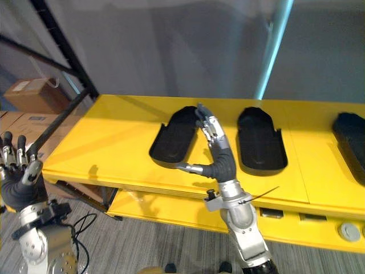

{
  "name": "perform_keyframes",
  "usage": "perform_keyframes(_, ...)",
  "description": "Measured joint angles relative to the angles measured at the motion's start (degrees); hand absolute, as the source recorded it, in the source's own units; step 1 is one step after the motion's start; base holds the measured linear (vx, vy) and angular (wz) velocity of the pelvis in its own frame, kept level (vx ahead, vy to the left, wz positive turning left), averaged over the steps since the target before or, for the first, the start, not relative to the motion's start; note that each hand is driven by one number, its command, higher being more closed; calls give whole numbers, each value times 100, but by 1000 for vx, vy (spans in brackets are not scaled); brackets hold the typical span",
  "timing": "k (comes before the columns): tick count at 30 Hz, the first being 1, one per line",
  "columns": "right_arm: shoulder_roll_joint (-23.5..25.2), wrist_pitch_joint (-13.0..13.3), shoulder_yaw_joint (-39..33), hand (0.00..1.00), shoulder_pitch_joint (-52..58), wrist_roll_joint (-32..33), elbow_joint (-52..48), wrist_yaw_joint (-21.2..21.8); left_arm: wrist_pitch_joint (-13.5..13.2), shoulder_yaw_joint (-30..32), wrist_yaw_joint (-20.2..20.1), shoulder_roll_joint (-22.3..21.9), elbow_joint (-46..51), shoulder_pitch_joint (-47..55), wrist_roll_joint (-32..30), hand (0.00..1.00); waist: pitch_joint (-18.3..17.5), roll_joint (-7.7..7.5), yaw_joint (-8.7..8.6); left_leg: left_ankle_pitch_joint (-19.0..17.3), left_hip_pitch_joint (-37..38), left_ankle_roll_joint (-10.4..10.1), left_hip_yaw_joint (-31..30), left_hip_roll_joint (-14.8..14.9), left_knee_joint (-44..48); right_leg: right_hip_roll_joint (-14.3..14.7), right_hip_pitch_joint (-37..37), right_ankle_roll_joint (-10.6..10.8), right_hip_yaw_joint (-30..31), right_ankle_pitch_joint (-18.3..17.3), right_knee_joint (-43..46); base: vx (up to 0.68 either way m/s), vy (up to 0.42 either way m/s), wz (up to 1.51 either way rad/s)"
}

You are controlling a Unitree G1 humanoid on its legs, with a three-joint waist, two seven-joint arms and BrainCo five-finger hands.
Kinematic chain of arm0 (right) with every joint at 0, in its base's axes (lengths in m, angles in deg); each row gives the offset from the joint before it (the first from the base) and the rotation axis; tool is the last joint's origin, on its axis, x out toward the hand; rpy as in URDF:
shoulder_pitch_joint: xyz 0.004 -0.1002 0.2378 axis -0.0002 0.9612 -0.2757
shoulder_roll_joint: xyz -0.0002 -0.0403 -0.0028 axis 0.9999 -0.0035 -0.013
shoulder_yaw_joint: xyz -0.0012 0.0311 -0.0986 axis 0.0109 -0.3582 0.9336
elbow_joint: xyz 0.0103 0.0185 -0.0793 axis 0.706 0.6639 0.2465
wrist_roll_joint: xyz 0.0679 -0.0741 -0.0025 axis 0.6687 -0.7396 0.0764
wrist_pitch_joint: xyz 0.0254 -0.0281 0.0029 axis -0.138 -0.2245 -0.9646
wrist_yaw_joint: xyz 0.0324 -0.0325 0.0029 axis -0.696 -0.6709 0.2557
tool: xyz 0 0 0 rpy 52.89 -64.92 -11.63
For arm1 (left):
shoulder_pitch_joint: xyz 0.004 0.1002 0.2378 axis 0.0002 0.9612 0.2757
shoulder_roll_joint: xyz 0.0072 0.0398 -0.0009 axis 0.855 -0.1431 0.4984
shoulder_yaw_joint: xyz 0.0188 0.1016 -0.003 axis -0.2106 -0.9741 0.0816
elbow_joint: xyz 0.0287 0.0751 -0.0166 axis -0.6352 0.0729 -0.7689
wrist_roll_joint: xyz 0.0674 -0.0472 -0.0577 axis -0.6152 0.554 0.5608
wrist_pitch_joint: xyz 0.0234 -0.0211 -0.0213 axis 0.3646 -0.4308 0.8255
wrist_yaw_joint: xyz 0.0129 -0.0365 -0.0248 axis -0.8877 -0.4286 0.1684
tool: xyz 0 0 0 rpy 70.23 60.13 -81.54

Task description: Walk over and take plastic housings, then place them on the shelf

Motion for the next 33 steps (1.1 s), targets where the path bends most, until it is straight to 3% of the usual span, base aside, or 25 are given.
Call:
perform_keyframes(3,35,-70,342,0,-9,-42,192,12,1,-59,-358,-161,111,321,142,0,-133,-96,101,53,-157,10,-264,-55,0,-45,6,49,-282,-59,3,-1,8,45)
perform_keyframes(10,92,-324,978,0,-10,317,887,10,-18,-257,-627,-445,107,664,468,0,-181,-195,365,145,-170,-2,-582,-143,-87,-114,126,80,-607,-96,54,33,9,28)
perform_keyframes(15,214,-303,1251,0,-18,707,1502,344,-141,-284,-623,-486,96,680,440,0,-218,-322,350,159,-164,5,-527,-140,-202,-123,60,99,-560,-118,55,18,20,-4)
perform_keyframes(18,225,-292,1498,0,-37,820,1928,766,-269,-385,-515,-477,20,662,413,0,-201,-429,321,157,-149,2,-378,-111,-220,-109,-22,96,-389,-116,56,31,16,-21)
perform_keyframes(24,236,-295,2001,0,-256,821,2329,1240,-270,-457,-280,-480,-204,629,433,0,-200,-468,330,100,-80,21,-241,-103,-225,-110,-33,96,-254,-116,56,15,18,-11)
perform_keyframes(29,354,-310,2229,0,-358,794,2688,1198,-269,-619,-283,-475,-233,636,426,0,-189,-509,332,88,-44,34,-231,-112,-271,-122,-15,99,-255,-125,56,1,3,-2)
perform_keyframes(33,469,-364,2287,0,-478,314,3270,741,-266,-719,-284,-475,-275,633,401,0,-188,-514,335,88,-44,36,-234,-120,-272,-128,-16,101,-264,-129,56,0,0,0)
